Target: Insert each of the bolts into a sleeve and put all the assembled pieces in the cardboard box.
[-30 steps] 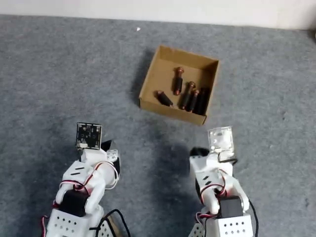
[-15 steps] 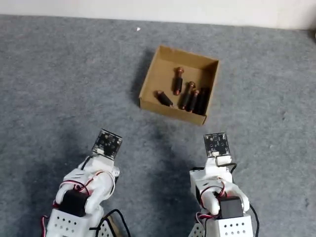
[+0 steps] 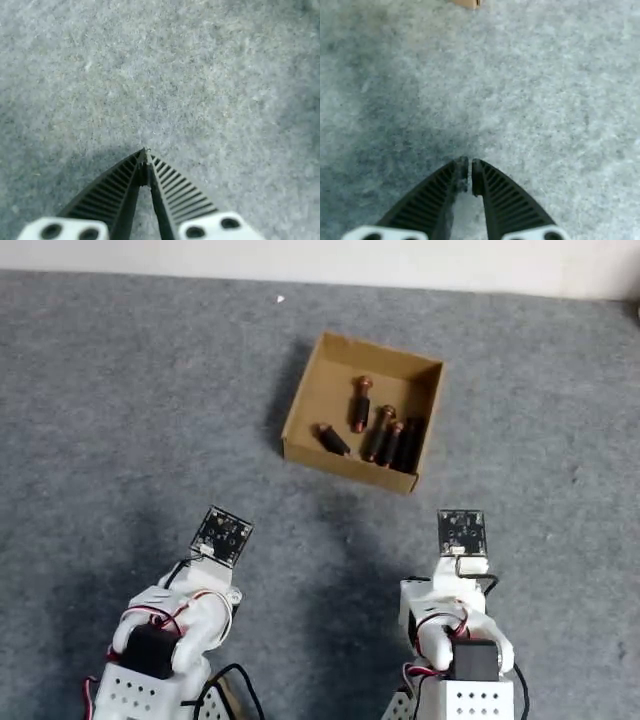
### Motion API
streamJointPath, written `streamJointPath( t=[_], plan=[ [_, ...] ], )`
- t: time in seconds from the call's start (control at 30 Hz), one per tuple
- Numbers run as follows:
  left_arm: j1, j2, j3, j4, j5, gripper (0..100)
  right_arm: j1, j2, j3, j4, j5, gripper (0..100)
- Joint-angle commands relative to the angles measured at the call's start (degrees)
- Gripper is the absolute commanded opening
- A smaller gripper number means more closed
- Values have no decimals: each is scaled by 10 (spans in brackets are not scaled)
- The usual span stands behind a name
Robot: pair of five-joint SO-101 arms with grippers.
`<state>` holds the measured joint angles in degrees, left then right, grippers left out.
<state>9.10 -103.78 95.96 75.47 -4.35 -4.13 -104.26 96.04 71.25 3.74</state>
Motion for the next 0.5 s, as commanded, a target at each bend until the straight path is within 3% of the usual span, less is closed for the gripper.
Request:
streamJointPath(
  t=[0.0,0.07,0.23,0.47],
  plan=[
    [-2,-2,12,3,-9,5,9,-7,73,3,-5,6],
    [-3,-2,12,3,-9,5,11,-7,73,3,-11,6],
    [-3,-2,12,3,-9,5,12,-7,73,3,-103,6],
    [-3,-2,12,3,-9,5,12,-7,73,3,-110,6]
  ],
)
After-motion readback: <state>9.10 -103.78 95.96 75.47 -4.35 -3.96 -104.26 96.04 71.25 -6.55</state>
